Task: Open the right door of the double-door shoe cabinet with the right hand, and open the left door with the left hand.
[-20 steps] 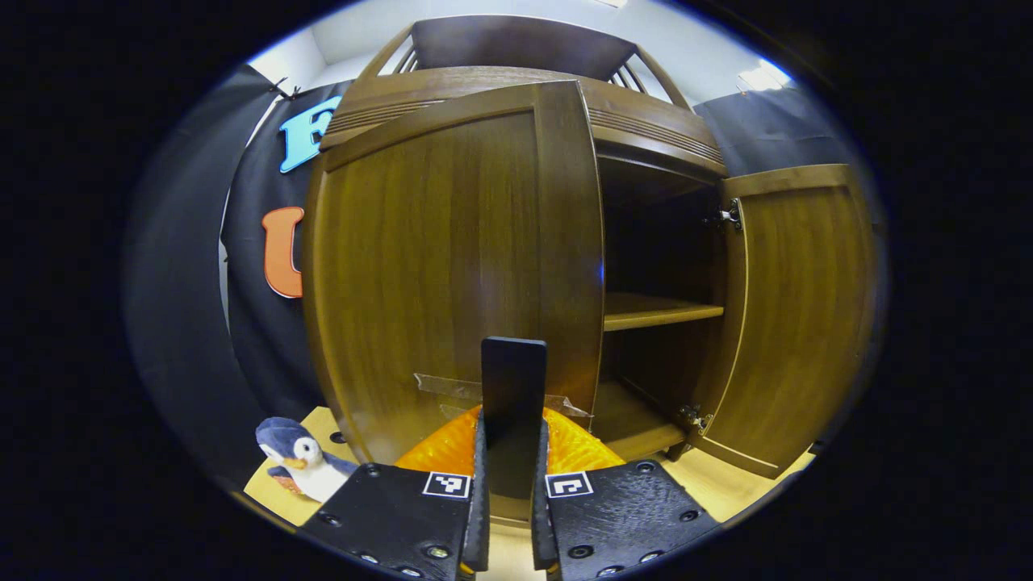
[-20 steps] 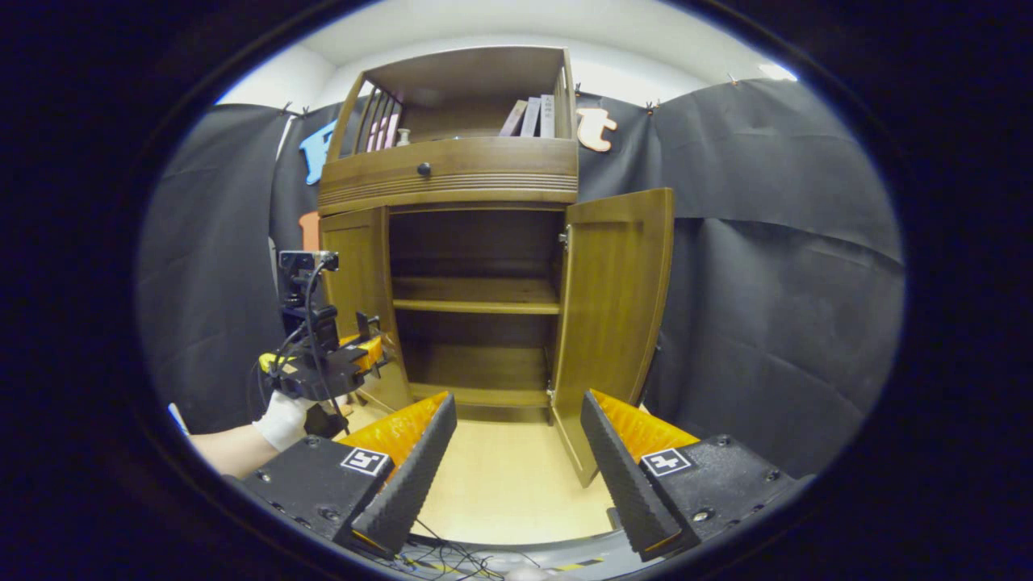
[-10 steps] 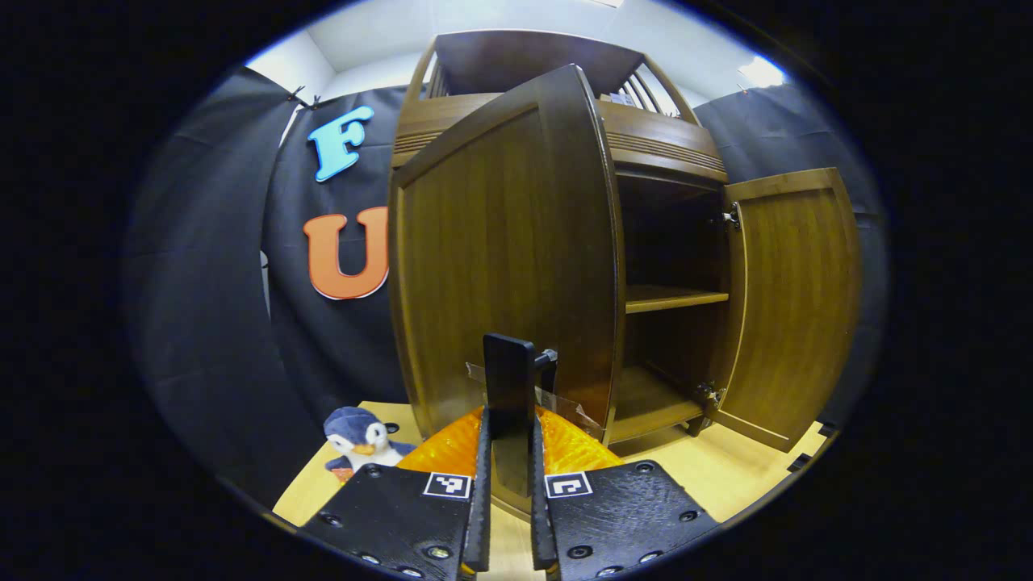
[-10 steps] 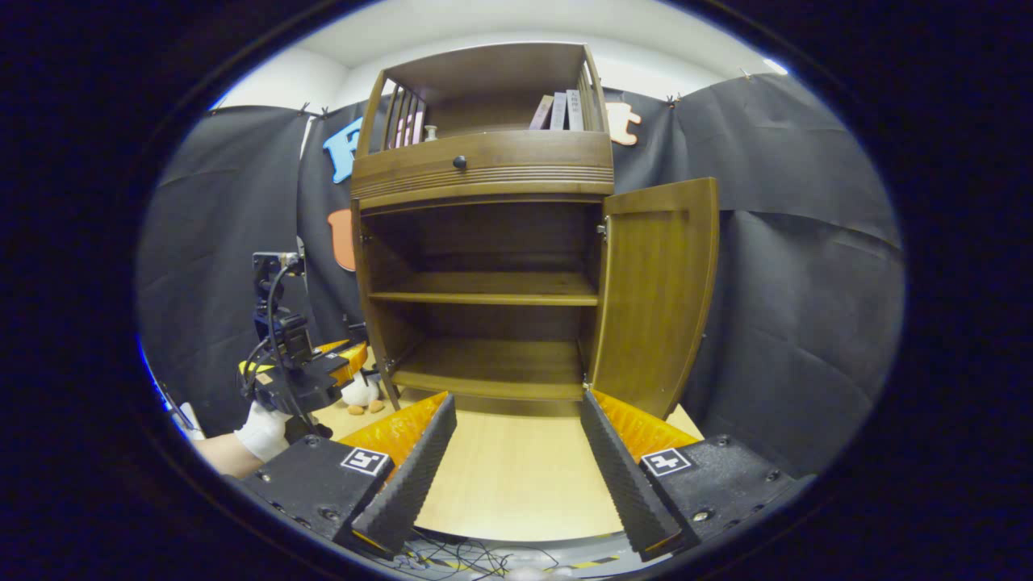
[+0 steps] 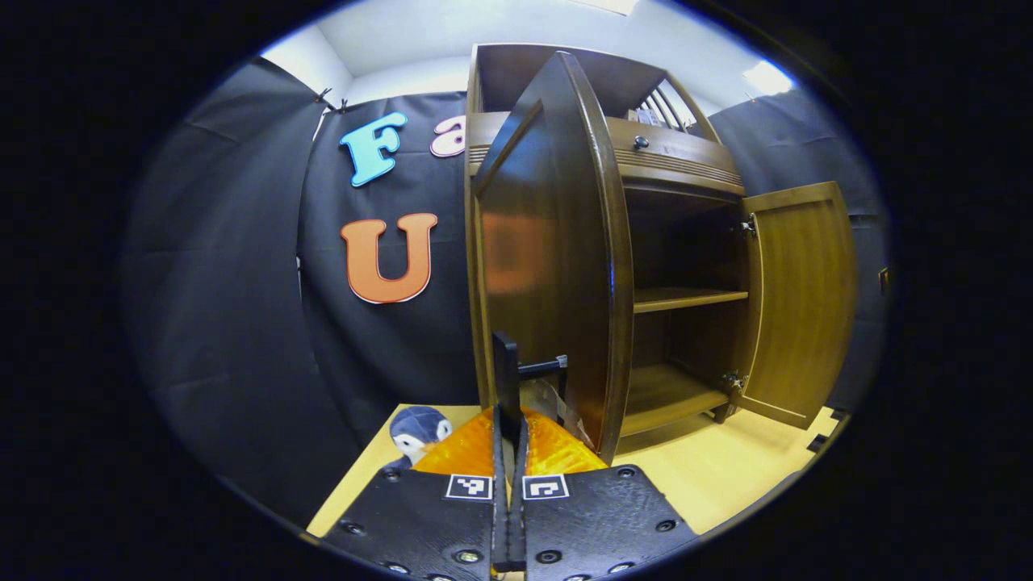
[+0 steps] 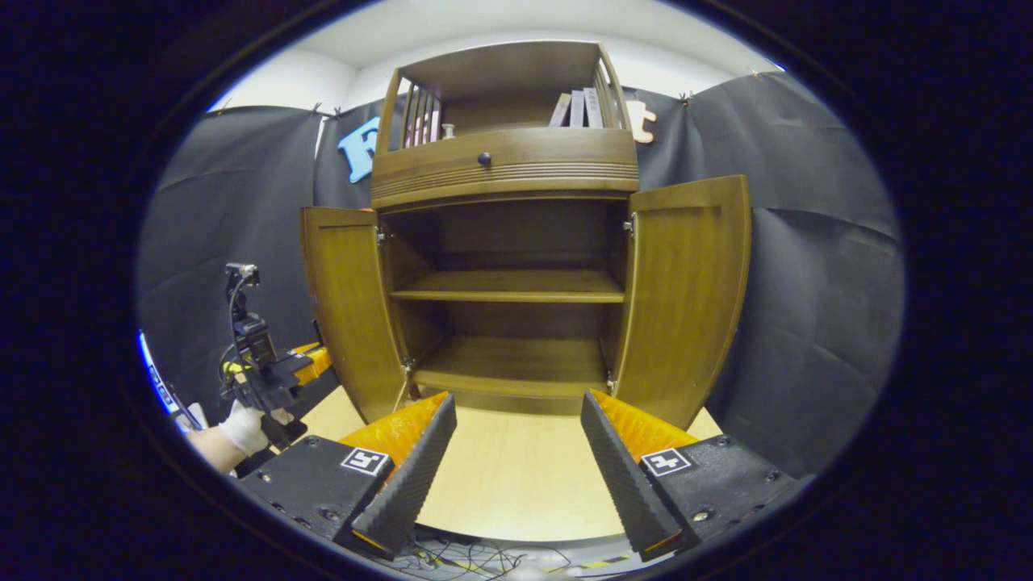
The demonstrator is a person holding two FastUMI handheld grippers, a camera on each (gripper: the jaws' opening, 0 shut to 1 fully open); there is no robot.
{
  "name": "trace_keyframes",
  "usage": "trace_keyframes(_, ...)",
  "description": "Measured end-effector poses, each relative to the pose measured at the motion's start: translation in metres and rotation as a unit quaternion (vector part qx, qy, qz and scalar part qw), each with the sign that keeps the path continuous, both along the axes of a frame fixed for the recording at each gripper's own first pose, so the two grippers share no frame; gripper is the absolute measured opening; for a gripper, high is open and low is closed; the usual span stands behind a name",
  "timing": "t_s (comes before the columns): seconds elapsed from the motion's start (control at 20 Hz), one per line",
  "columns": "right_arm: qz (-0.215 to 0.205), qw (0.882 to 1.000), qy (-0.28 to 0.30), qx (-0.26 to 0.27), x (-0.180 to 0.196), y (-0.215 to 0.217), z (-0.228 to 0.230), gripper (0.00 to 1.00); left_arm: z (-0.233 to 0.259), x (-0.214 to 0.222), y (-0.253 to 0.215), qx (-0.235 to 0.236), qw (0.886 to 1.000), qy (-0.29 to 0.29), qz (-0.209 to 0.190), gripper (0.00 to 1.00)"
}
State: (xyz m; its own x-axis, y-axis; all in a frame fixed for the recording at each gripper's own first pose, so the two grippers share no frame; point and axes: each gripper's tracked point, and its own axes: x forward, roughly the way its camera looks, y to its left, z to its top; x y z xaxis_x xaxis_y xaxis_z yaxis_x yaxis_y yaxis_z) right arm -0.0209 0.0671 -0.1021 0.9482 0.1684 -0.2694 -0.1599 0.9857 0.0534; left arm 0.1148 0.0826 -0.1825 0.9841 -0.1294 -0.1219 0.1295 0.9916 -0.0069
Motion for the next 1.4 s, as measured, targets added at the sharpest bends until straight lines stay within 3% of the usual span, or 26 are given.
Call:
trace_keyframes(0.25, 0.01, 1.0, 0.005, -0.004, 0.002, 0.012, -0.004, 1.0, -0.002, 0.004, 0.047, -0.009, 1.0, -0.006, -0.017, 0.0)
trace_keyframes(0.45, 0.026, 1.0, 0.014, -0.003, 0.002, 0.024, -0.008, 0.99, -0.003, 0.011, 0.067, -0.039, 0.997, -0.009, -0.062, 0.0)
trace_keyframes(0.75, 0.044, 0.999, 0.012, -0.015, 0.002, 0.037, -0.005, 1.0, -0.006, 0.011, 0.071, -0.049, 0.993, -0.003, -0.106, 0.01)
trace_keyframes(0.95, 0.045, 0.999, 0.01, -0.02, 0.001, 0.037, -0.003, 0.99, -0.005, 0.001, 0.073, -0.049, 0.992, 0.003, -0.112, 0.04)
trace_keyframes(1.05, 0.046, 0.999, 0.008, -0.02, 0.001, 0.038, -0.002, 0.99, -0.002, -0.01, 0.082, -0.044, 0.994, 0.002, -0.104, 0.41)
trace_keyframes(1.15, 0.046, 0.999, 0.008, -0.021, 0.003, 0.038, -0.002, 0.99, -0.001, -0.007, 0.09, -0.039, 0.995, 0.003, -0.087, 0.51)
trace_keyframes(1.4, 0.044, 0.999, 0.004, -0.018, 0.007, 0.034, 0.0, 0.99, 0.012, -0.021, 0.114, -0.02, 0.999, 0.0, -0.042, 0.87)
